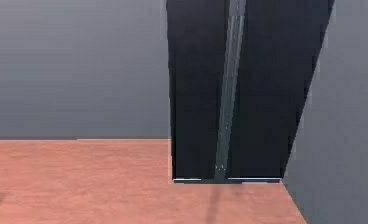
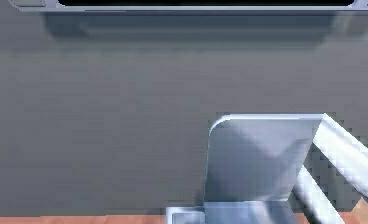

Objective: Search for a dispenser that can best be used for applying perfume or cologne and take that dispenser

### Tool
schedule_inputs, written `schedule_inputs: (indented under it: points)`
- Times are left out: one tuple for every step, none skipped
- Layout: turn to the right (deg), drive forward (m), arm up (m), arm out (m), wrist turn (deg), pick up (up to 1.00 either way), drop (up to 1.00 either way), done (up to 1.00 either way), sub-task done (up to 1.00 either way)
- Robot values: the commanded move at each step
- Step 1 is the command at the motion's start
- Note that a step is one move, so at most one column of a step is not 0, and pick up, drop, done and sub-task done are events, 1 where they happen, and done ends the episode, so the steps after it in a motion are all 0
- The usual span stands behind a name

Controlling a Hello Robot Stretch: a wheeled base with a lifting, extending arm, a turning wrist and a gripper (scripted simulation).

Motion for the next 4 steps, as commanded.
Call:
schedule_inputs:
  points:
    - [0.0,0.15,0.0,0.0,0.0,0.0,0.0,0.0,0.0]
    - [39.0,0.0,0.0,0.0,0.0,0.0,0.0,0.0,0.0]
    - [0.0,0.15,0.0,0.0,0.0,0.0,0.0,0.0,0.0]
    - [33.0,0.0,0.0,0.0,0.0,0.0,0.0,0.0,0.0]
